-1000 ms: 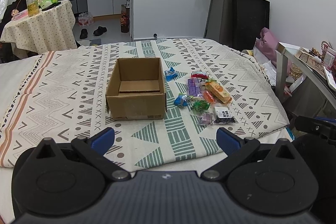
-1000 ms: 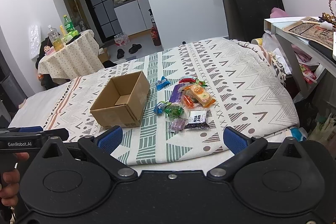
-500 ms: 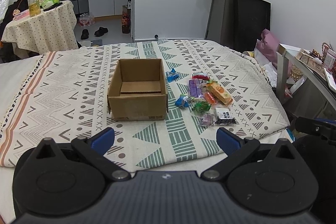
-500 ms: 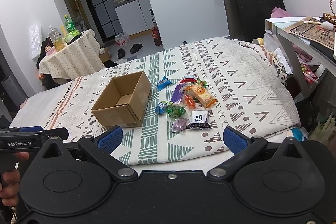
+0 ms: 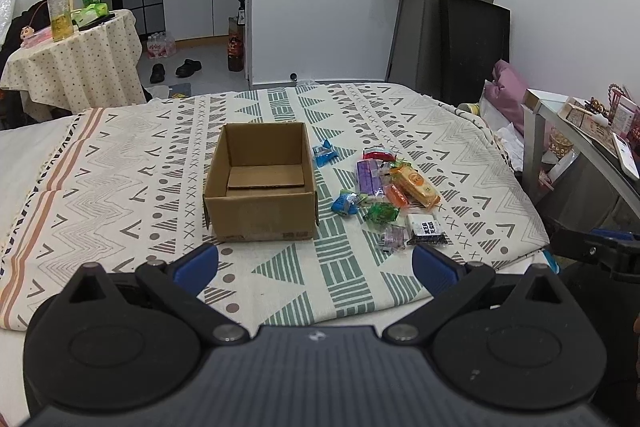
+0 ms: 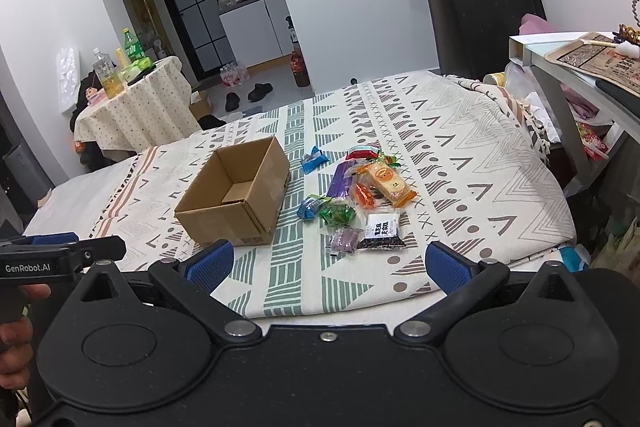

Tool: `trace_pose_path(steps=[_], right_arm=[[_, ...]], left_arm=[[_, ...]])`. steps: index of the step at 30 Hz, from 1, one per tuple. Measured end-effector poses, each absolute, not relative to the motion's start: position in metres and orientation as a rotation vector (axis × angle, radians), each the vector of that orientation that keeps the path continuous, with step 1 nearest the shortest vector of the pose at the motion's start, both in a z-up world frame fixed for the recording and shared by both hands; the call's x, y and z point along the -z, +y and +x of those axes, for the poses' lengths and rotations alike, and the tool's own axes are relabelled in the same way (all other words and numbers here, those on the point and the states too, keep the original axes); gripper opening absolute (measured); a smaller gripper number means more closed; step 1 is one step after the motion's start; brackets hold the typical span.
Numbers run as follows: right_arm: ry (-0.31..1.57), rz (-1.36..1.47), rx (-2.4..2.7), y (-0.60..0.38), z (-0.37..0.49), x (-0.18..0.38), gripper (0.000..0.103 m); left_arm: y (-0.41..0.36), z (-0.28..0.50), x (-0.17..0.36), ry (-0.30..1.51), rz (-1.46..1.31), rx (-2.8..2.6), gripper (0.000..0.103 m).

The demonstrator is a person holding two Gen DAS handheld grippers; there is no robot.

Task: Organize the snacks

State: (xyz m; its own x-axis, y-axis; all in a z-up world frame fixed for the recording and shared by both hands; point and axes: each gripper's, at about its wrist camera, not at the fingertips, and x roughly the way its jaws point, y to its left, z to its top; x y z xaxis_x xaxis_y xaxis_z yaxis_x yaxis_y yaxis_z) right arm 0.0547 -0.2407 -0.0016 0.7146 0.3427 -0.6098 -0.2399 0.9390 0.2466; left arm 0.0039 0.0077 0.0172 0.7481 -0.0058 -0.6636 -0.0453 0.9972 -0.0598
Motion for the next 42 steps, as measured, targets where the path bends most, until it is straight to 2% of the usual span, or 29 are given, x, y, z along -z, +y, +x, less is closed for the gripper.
trace_pose_path(steps=[21,42], right_arm=[[0.765,0.205,-0.269,-0.259,0.095,0.030,0.103],[0.860,0.313,-0.229,-0.284,0.148,0.082,0.103]], left_arm=[[-0.005,0.054,0.010,0.781,-0.131,0.028,0.103],[-0.038,0.127,0.055,0.889,-0.166,0.048,0.103]])
